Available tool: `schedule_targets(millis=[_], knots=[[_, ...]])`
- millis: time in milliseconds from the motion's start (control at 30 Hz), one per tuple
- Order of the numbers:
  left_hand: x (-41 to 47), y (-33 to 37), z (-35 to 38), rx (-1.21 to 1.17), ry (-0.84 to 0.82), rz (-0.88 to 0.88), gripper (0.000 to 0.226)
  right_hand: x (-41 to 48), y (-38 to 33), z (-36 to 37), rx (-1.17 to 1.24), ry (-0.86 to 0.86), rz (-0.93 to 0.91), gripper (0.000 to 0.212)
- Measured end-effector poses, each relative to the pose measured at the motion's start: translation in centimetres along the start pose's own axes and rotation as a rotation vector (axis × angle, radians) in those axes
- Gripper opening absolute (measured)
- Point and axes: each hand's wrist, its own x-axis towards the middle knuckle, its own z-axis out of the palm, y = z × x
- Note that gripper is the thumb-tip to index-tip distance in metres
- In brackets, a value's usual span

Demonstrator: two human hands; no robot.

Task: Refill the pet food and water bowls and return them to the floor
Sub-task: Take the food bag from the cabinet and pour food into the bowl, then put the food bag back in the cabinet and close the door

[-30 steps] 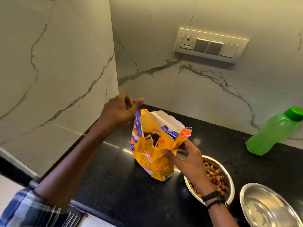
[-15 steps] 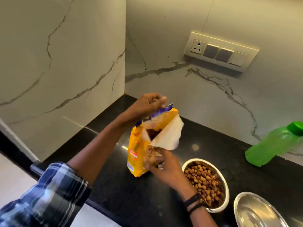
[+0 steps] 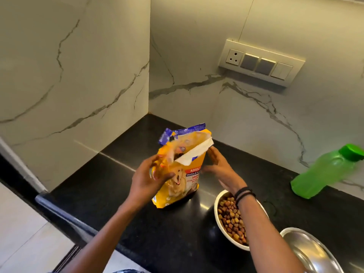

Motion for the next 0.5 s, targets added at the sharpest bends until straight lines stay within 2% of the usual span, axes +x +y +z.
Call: schedule_targets(millis=[67,100,167,233,333,500], knots=[[0.7,0.2,0.4,0.07,0.094,0.03,0.034,1.4,-0.3,0.5,0.108,-0.037,0.014,0.077],[1.1,0.4,0.5,0.099,0.12,0.045,0.018,1.8,-0.3,0.8,0.07,-0.023,0.006,0.059],[1.7,0.9,0.3,0.13,0.149,0.065,0.01,2.0,-0.3,1.1,-0.114,0.124,-0.084,0.024],[1.9,1.7,-0.4,0.099,0.193,0.09,0.011,1.6,-0.3,1.1,-0.22,0.289,-0.181,0.008],[2.7,4.6,-1.9,-0.04,0.262,0.158,0.006,-0.6,-2.2,0.3,-0.16,0.398,-0.28,0.013],[4.0,14.3,-3.1,-0.138,0.3,0.385,0.027,-6.1,-9.7,-2.5,-0.018,0.46,-0.481,0.026]])
